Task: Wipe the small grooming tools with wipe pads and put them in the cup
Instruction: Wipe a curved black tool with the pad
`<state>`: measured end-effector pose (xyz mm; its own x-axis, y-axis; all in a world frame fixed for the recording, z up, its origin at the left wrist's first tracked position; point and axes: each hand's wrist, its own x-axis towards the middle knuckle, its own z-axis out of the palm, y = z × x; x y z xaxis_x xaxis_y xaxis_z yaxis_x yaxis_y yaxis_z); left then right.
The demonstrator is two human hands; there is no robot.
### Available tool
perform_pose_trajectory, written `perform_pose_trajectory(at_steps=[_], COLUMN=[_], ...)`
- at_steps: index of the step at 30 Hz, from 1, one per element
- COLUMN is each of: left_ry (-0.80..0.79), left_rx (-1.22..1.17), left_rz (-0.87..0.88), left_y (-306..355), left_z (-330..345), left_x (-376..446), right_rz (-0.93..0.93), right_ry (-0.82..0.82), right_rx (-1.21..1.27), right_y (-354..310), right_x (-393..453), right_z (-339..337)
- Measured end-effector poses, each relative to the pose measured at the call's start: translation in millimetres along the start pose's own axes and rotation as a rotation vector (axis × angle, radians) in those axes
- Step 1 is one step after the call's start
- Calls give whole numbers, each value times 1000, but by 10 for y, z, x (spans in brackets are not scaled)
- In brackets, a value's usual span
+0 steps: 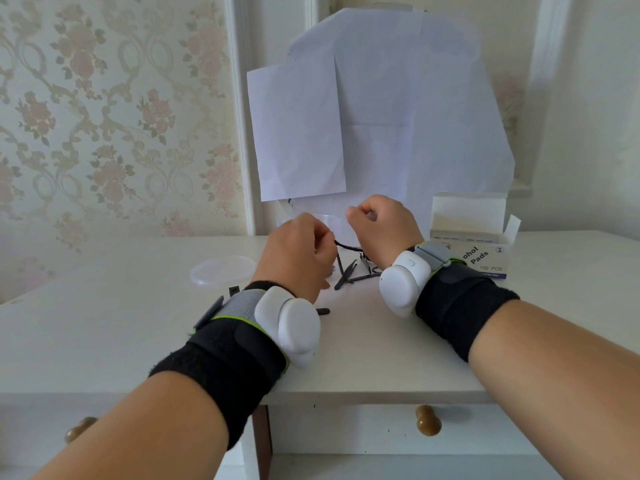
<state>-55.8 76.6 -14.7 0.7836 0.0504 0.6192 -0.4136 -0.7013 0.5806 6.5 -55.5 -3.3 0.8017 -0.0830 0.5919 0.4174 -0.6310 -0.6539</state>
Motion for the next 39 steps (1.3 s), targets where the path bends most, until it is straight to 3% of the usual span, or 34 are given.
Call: perform_pose_trajectory(at_steps=[5,9,17,21,24,31,39], left_ry=[122,167,271,307,292,229,205], left_rx=[-98,-147,-260,-290,-214,-183,-352], left_rz=[-47,-67,-86,-36,30,-28,-115], left_y=[-36,-37,-35,-50,-51,-95,-81], left_z=[-59,-77,-131,-115,-100,-77,-94], left_x=[45,46,32,36,24,65,73], right_rz=[-106,-226,-436,-435,-438,-469,-577], right_ry=[-94,-142,-124,-84,-53,-103,86], right_rx=[160,97,-50,15,91,93,-109], right_y=[-95,-127,-160,-155,-163,-178,-204], right_x=[-100,-151,-156,-155,-175,-205,-191], right_z=[-32,-19,-7,0,2,22,86])
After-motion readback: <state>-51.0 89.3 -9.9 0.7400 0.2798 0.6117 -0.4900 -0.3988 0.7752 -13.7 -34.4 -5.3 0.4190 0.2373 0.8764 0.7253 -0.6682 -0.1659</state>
